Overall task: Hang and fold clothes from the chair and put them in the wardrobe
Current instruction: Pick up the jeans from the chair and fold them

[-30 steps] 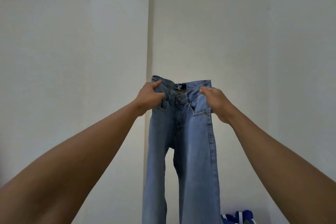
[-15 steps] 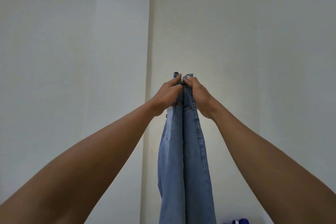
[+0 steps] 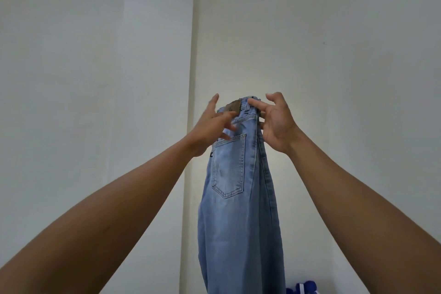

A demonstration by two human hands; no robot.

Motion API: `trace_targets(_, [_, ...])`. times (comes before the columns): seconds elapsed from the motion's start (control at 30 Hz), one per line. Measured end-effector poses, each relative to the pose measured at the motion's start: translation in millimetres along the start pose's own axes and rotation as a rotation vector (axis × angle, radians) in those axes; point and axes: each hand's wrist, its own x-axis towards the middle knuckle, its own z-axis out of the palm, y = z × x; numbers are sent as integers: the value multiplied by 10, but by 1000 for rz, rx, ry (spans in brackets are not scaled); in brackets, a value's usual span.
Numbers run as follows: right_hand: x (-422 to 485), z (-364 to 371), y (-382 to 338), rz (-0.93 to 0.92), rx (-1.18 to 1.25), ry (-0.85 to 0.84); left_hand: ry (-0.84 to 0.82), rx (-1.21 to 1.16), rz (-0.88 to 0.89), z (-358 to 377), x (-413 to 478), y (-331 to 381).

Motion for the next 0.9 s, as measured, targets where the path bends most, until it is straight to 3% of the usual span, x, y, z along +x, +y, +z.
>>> trace_targets(0.07, [4,-37,-16,-21,63,27,179,74,58,-140,-74,-78])
trace_targets(0.13, [23,-37,-50,-61,107,40,212,49,22,-290,-151,-219])
trace_targets(0.3, [41,-10,-196,-166,256,-68,-32,-212,-220,-465,-345,-570])
trace_targets(0.43, [129,10,-280,-181,364,-150,-103,-500,-276,-444,-424,-662])
trace_targets(0.5, [153,15,-277,-192,352,-170,-149,-495,-293,-431,-451,-640])
trace_targets(0.67, [213,-139,-211,-197,123,-140,-185,-427,-273,-443,-475,-560])
trace_targets(0.73, [234,-226,-192,-197,0,-79,-144,-430,-219,-426,-469,-551])
trace_targets(0.9, [292,-377,-165,-209,-317,-122,-26,-469,-117,-331,-433,-521])
